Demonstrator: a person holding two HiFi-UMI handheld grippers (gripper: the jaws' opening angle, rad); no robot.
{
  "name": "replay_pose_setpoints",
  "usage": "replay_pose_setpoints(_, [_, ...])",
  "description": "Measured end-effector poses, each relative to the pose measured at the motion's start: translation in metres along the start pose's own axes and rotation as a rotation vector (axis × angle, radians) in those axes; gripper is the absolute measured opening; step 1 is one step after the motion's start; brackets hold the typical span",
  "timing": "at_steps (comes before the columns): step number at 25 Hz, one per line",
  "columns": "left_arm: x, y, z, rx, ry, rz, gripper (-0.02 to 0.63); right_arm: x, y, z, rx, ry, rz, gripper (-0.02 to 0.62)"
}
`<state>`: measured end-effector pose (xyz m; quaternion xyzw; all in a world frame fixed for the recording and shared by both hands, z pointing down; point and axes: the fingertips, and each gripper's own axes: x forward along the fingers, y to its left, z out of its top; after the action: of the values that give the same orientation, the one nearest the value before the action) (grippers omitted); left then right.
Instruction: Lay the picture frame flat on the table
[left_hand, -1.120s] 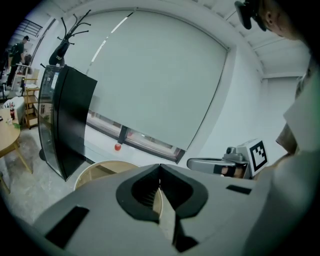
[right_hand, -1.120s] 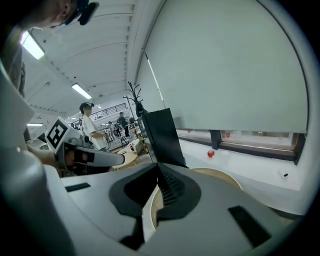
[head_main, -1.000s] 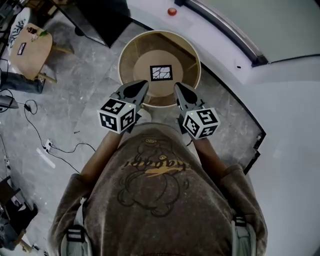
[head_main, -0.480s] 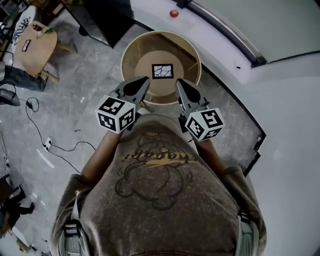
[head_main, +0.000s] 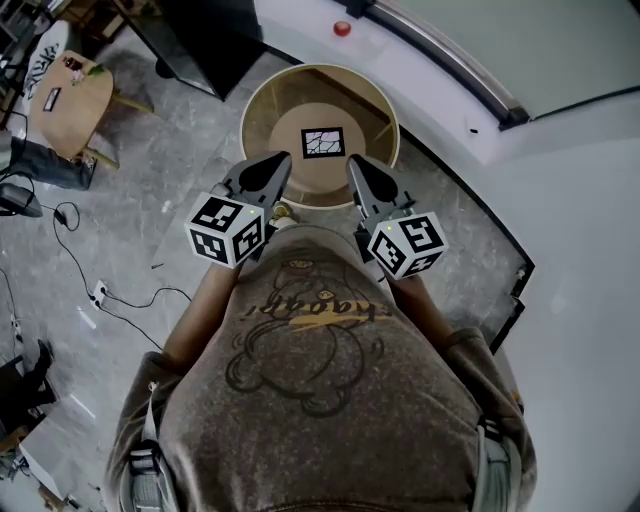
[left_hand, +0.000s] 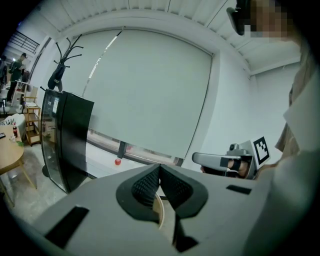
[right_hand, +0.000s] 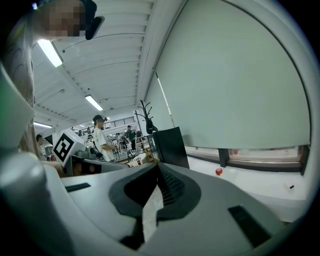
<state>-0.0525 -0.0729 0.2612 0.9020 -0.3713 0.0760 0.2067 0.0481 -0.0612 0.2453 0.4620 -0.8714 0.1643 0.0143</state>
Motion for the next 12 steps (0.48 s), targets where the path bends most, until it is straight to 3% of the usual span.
replay_pose_setpoints(12, [-0.0056, -0.0033, -0.0003, 0.005, -0.011, 0.008, 0.017, -0.0044, 0.0068, -0.0038, -0.003, 0.000, 0.008, 0.020])
